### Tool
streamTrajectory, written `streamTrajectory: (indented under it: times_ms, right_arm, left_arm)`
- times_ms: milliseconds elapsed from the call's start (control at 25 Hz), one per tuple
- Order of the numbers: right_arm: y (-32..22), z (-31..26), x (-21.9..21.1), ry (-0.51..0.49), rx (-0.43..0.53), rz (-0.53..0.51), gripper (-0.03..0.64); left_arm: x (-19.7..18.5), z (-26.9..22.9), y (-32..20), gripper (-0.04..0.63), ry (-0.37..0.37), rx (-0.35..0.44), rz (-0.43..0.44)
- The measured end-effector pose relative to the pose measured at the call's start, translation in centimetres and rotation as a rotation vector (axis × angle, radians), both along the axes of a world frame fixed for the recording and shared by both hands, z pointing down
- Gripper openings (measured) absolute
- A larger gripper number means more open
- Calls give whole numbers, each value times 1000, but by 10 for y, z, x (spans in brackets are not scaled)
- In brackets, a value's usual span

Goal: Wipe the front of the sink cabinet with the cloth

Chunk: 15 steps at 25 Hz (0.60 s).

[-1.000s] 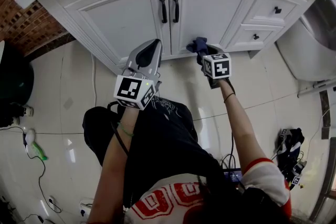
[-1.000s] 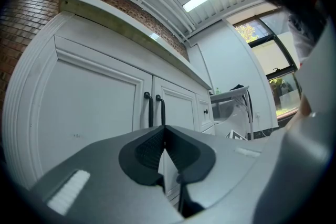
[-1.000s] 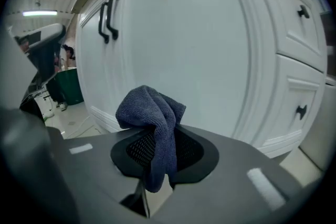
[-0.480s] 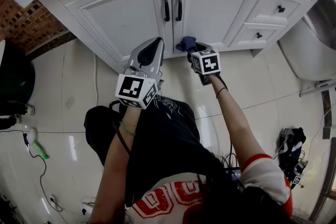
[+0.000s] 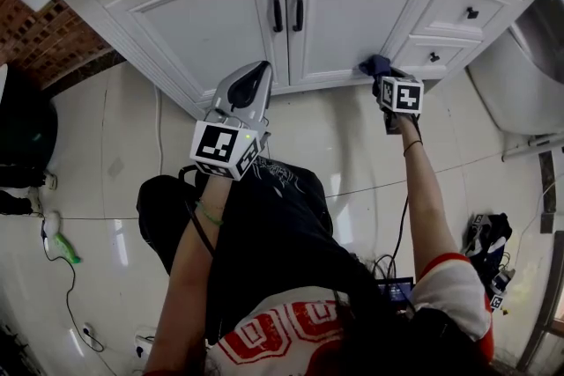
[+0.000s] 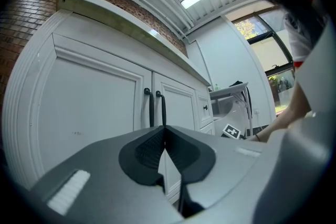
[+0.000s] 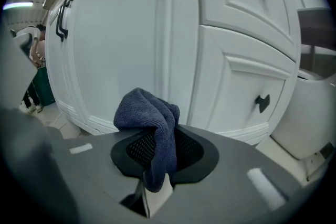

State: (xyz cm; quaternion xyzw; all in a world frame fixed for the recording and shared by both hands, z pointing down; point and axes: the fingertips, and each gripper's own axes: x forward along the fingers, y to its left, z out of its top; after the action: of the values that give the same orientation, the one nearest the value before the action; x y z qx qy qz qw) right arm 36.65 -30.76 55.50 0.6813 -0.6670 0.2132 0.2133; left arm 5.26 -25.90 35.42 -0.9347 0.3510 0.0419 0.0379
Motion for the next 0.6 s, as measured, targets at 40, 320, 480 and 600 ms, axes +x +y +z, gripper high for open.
streamTrajectory:
  times_ms: [40, 320, 480, 600]
  right_arm:
    - [3, 0, 12, 9, -4, 18, 78]
    - [20, 12, 29, -46, -14, 85, 78]
    - [14, 34, -46, -85, -42, -67, 78]
    - [8, 47, -120, -129, -58, -207, 78]
  left_arm:
    - [-1, 0, -1, 0, 2, -3, -3]
    - [-12, -2, -6, 0, 41, -31, -35]
    - [-9, -2, -6, 0, 29, -29, -32]
    - [-8, -1, -3, 0, 17, -20, -28]
